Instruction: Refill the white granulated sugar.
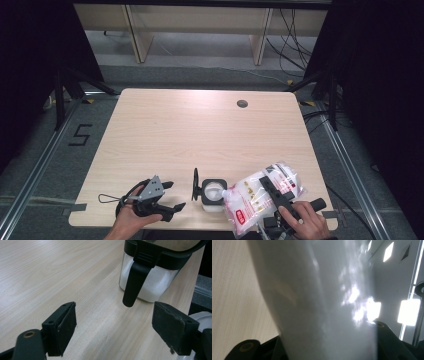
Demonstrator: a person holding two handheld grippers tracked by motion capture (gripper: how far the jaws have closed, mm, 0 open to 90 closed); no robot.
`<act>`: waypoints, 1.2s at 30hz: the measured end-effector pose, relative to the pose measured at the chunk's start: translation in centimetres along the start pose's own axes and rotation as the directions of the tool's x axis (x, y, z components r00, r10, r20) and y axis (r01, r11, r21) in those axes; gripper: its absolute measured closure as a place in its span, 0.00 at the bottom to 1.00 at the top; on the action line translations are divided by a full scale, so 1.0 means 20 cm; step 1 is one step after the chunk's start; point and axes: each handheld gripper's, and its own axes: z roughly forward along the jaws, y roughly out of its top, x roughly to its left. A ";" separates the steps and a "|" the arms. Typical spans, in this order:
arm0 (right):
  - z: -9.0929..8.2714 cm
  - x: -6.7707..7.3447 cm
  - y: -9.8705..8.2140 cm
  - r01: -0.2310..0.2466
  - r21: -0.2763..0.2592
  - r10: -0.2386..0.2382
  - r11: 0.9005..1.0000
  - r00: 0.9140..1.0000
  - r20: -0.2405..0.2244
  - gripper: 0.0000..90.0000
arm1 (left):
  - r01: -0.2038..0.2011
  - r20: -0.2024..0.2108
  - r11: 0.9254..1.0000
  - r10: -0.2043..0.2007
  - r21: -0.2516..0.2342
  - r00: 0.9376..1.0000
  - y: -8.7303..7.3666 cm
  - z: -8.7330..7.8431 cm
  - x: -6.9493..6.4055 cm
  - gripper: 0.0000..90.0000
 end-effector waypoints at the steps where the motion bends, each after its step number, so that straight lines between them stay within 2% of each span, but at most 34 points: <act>1: 0.00 0.00 0.00 0.004 0.010 -0.004 1.000 1.000 -0.013 0.69 | -0.002 0.001 1.000 0.002 -0.001 1.000 0.00 0.00 0.00 0.21; 3: 0.00 0.00 0.00 0.006 0.000 -0.006 1.000 1.000 -0.002 0.69 | -0.009 0.002 1.000 0.009 0.002 1.000 0.00 0.00 0.00 0.21; 4: 0.00 0.00 0.00 0.004 0.000 -0.004 1.000 1.000 -0.001 0.69 | 0.003 0.002 1.000 -0.003 -0.005 1.000 0.00 0.00 0.00 0.21; 6: -0.01 0.01 0.00 -0.025 0.028 0.026 0.999 0.999 -0.030 0.69 | -0.003 0.003 1.000 0.003 -0.006 1.000 0.00 0.00 0.00 0.21; 7: -0.01 0.01 -0.01 -0.025 0.023 0.025 0.999 0.999 -0.029 0.69 | -0.011 0.004 1.000 0.011 0.003 1.000 0.00 0.00 0.00 0.21; 8: 0.00 -0.01 -0.01 0.008 0.017 -0.008 1.000 1.000 -0.026 0.69 | -0.010 0.003 1.000 0.010 0.013 1.000 0.00 0.00 0.00 0.21; 10: 0.01 0.00 -0.01 -0.007 -0.004 0.007 1.000 1.000 -0.010 0.69 | -0.002 0.004 1.000 0.002 -0.005 1.000 0.00 0.00 0.00 0.21; 11: 0.01 0.00 -0.01 -0.020 -0.007 0.020 1.000 1.000 -0.012 0.69 | -0.001 0.001 1.000 0.001 0.002 1.000 0.00 0.00 0.00 0.21; 12: 0.00 0.00 -0.01 -0.031 0.003 0.031 1.000 0.999 -0.033 0.69 | 0.000 0.001 1.000 0.000 0.000 1.000 0.00 0.00 0.00 0.21; 13: 0.00 0.00 -0.02 -0.073 0.001 0.073 0.997 0.996 -0.050 0.69 | -0.003 0.001 1.000 0.003 -0.001 1.000 0.00 0.00 0.00 0.21; 14: 0.01 -0.01 -0.02 -0.077 -0.017 0.077 0.997 0.996 -0.047 0.69 | -0.012 0.001 1.000 0.012 0.002 1.000 0.00 0.00 0.00 0.21; 15: 0.01 0.00 -0.03 -0.105 -0.010 0.104 0.994 0.993 -0.062 0.69 | -0.030 0.003 1.000 0.030 0.003 1.000 0.00 0.00 0.01 0.21; 16: 0.01 -0.01 -0.04 -0.122 -0.016 0.120 0.992 0.990 -0.067 0.69 | 0.001 -0.002 1.000 -0.001 0.005 1.000 0.00 0.00 0.00 0.21; 19: 0.02 0.00 -0.06 -0.170 -0.022 0.168 0.985 0.982 -0.083 0.69 | -0.016 -0.002 1.000 0.016 0.005 1.000 0.00 0.00 0.00 0.21; 20: 0.02 0.00 -0.07 -0.175 -0.021 0.173 0.984 0.981 -0.086 0.69 | -0.033 0.001 0.999 0.033 0.010 0.999 0.01 -0.01 0.01 0.21; 21: 0.02 0.01 -0.07 -0.191 -0.007 0.189 0.982 0.977 -0.100 0.69 | -0.028 -0.001 1.000 0.028 0.003 1.000 0.00 0.00 0.01 0.21; 23: 0.03 0.01 -0.08 -0.202 -0.017 0.200 0.979 0.975 -0.097 0.69 | -0.028 -0.003 1.000 0.028 -0.001 1.000 0.00 0.00 0.01 0.21; 24: 0.02 0.02 -0.09 -0.248 -0.015 0.245 0.969 0.964 -0.102 0.69 | -0.028 -0.002 1.000 0.028 -0.001 1.000 0.00 0.00 0.01 0.21; 25: 0.02 0.01 -0.09 -0.243 -0.020 0.240 0.970 0.965 -0.105 0.69 | -0.029 0.002 1.000 0.029 0.005 1.000 0.00 0.00 0.01 0.21; 26: 0.02 0.02 -0.09 -0.265 -0.021 0.262 0.964 0.959 -0.105 0.69 | -0.020 0.002 1.000 0.020 0.003 1.000 0.00 0.00 0.00 0.21; 27: 0.03 0.01 -0.09 -0.250 -0.046 0.244 0.967 0.965 -0.099 0.69 | -0.030 0.001 1.000 0.030 0.001 1.000 0.00 0.00 0.01 0.21; 28: 0.03 0.01 -0.09 -0.259 -0.036 0.254 0.965 0.961 -0.106 0.70 | -0.026 0.004 1.000 0.026 -0.003 1.000 0.00 0.00 0.01 0.21; 29: 0.03 0.03 -0.09 -0.309 -0.026 0.304 0.951 0.946 -0.112 0.70 | -0.025 0.000 1.000 0.025 -0.003 1.000 0.00 0.00 0.00 0.21; 30: 0.03 0.02 -0.10 -0.282 -0.038 0.276 0.959 0.954 -0.116 0.70 | -0.027 0.001 1.000 0.027 0.011 1.000 0.01 -0.01 0.00 0.21; 32: 0.04 0.02 -0.11 -0.279 -0.044 0.272 0.959 0.954 -0.123 0.70 | -0.015 0.005 1.000 0.015 0.004 1.000 0.00 -0.01 0.00 0.21; 33: 0.04 0.03 -0.11 -0.297 -0.042 0.289 0.954 0.948 -0.131 0.70 | -0.015 0.005 1.000 0.015 0.004 1.000 0.00 -0.01 0.00 0.21; 34: 0.04 0.05 -0.11 -0.372 -0.026 0.365 0.928 0.920 -0.142 0.70 | -0.010 -0.009 1.000 0.010 0.007 1.000 0.00 -0.01 0.00 0.21; 35: 0.05 0.05 -0.12 -0.373 -0.023 0.366 0.927 0.919 -0.147 0.70 | 0.000 -0.004 1.000 0.000 -0.002 1.000 0.00 -0.01 0.00 0.21; 36: 0.05 0.04 -0.12 -0.362 -0.026 0.355 0.932 0.923 -0.152 0.70 | -0.002 -0.004 1.000 0.002 0.000 1.000 0.00 0.00 0.00 0.21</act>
